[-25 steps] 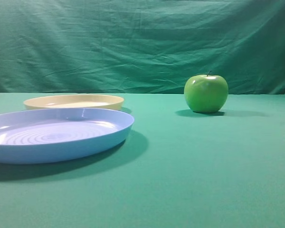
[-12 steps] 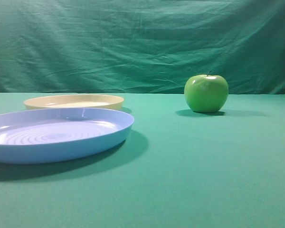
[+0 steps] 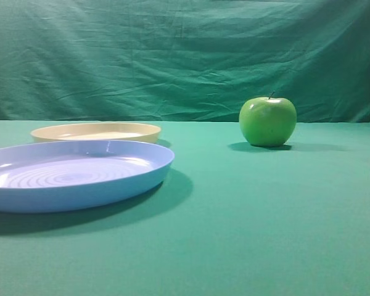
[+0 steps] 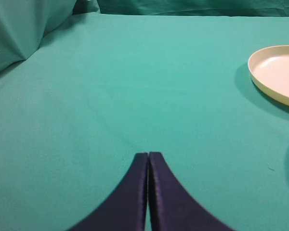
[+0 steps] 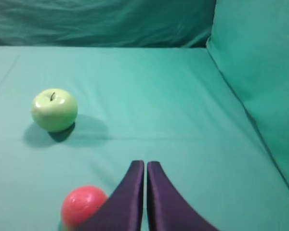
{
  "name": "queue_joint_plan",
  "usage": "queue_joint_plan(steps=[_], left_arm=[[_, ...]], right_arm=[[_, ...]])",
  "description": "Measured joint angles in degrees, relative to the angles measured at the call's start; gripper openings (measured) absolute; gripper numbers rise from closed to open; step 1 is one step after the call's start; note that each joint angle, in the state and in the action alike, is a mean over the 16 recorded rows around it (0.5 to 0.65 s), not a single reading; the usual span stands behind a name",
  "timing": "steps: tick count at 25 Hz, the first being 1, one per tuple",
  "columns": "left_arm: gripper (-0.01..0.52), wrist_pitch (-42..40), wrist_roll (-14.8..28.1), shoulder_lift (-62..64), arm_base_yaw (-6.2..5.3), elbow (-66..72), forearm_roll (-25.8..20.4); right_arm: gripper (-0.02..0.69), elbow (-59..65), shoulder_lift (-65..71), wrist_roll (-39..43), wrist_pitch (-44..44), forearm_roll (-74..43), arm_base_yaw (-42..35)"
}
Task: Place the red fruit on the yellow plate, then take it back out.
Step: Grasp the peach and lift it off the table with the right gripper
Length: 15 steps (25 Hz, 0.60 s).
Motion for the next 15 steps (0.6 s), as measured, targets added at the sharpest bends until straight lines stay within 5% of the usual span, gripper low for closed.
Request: queue_joint_plan(steps=[15], left_arm=[[0.0, 0.0, 0.0, 0.0, 0.0, 0.0, 0.0]], right_arm=[[0.0, -7.9, 13.5, -7.3, 17.6, 5.2, 4.8]])
